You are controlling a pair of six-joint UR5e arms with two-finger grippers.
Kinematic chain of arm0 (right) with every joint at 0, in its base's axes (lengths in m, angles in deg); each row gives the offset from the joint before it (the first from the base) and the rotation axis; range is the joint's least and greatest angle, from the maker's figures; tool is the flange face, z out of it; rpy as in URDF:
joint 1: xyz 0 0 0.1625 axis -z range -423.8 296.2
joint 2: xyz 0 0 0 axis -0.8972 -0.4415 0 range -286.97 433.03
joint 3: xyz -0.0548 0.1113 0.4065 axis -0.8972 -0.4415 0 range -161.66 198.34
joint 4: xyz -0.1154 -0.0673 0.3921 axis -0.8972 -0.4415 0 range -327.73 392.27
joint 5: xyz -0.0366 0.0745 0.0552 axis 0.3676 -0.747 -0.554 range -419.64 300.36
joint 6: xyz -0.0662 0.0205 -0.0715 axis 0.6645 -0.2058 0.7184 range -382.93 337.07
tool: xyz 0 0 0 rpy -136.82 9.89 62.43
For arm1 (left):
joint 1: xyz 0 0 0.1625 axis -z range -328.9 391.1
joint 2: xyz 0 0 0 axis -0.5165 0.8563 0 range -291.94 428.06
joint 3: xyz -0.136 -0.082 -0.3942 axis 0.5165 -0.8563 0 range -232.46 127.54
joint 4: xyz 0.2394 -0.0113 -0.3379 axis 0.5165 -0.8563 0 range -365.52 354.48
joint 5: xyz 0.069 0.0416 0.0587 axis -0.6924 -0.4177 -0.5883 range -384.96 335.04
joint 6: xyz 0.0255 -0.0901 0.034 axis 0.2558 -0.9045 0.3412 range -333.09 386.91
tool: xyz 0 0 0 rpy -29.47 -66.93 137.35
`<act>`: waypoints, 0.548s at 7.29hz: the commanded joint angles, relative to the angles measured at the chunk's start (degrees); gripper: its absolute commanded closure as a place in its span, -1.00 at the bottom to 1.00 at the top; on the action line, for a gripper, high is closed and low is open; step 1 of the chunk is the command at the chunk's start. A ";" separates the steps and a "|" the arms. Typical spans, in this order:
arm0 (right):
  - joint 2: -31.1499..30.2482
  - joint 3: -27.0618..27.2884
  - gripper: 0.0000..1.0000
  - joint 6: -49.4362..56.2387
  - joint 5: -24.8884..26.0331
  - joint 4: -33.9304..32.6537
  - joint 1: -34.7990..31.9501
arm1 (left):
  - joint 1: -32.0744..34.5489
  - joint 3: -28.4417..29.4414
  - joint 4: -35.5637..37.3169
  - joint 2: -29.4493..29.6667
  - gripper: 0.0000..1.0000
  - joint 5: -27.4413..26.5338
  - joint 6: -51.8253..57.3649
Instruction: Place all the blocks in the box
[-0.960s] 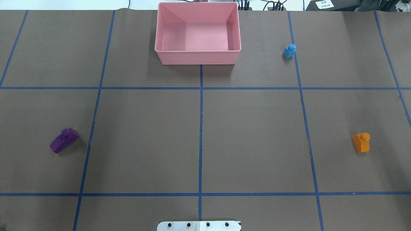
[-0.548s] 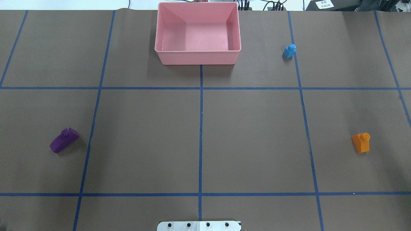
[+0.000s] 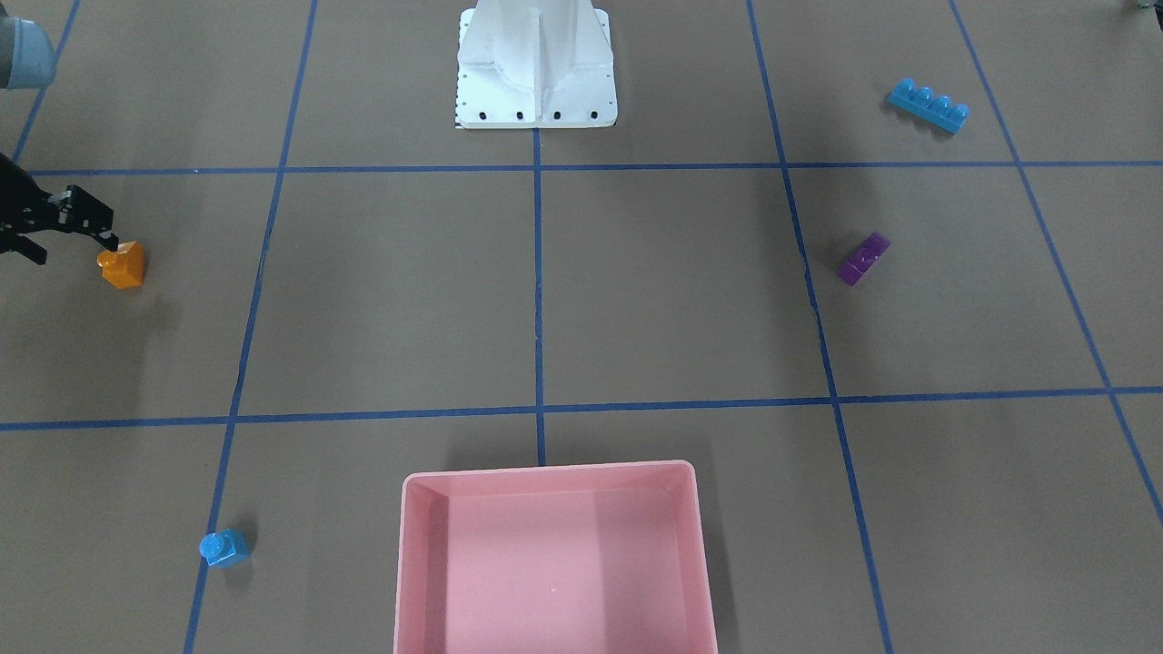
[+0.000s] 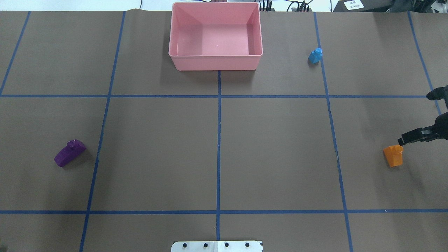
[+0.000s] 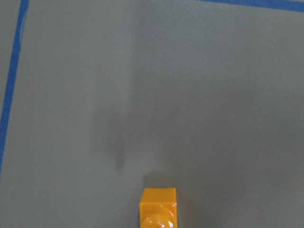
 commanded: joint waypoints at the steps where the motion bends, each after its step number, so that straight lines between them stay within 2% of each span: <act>1: -0.05 -1.08 -0.98 -4.38 4.05 3.20 4.98 | -0.31 0.11 -0.26 -0.01 -1.00 0.03 -0.02; 2: -0.05 -1.86 -0.68 -4.29 4.05 3.20 5.42 | -0.57 0.11 -0.26 -0.01 -1.00 0.03 -0.02; 4: -0.49 -2.31 0.44 -3.76 4.14 2.94 5.51 | -0.75 0.12 -0.26 -0.01 -1.00 0.03 -0.02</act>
